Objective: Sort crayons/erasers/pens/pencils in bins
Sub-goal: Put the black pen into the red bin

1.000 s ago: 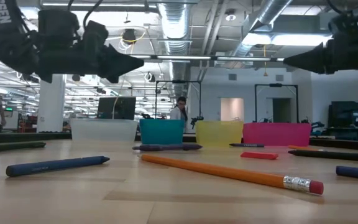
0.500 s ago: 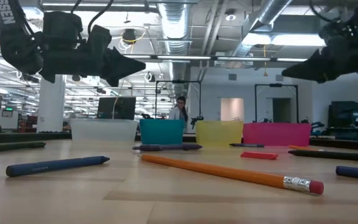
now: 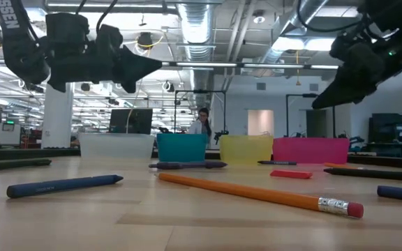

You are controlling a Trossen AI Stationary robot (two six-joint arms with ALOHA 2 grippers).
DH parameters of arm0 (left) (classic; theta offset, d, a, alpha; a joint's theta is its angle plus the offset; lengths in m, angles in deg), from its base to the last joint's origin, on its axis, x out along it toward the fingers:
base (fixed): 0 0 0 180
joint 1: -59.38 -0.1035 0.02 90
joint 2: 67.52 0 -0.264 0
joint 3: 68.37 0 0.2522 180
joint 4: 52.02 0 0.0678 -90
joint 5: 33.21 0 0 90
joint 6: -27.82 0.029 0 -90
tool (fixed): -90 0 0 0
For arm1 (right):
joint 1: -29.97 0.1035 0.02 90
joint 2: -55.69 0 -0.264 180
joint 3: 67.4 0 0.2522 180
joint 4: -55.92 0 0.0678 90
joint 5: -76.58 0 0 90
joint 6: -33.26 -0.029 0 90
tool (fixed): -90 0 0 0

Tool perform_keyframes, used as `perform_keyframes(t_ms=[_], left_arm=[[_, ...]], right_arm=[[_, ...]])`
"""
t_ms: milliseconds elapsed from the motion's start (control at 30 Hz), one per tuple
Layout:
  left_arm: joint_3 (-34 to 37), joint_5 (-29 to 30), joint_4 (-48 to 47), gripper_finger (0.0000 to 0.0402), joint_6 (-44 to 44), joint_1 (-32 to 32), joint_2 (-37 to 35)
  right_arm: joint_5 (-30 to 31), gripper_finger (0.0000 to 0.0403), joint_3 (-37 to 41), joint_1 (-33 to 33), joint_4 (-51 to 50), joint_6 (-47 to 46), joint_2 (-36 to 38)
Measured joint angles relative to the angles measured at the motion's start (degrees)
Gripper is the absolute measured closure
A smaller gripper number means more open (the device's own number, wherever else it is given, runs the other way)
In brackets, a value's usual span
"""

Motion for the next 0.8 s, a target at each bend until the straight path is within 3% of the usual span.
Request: perform_keyframes(t_ms=[100,267,500,800], left_arm=[[0.0,0.4,-0.9,0.0401,0.6,-0.3,0.0],[0.0,6.0,-5.9,0.0401,2.9,-0.2,0.0],[0.0,7.6,-7.2,0.0401,4.0,-0.2,0.0],[0.0,7.6,-8.3,0.0401,4.0,-0.2,0.0]], right_arm=[[0.0,0.0322,-3.2,1.2,-3.9,-3.4,-4.2],[-0.6,0.0284,-8.7,3.1,-13.9,-11.5,-10.2],[-8.9,0.0224,-16.5,6.5,-23.5,-22.8,-20.1],[-18.4,0.022,-23.7,12.3,-26.2,-34.6,-36.9]])
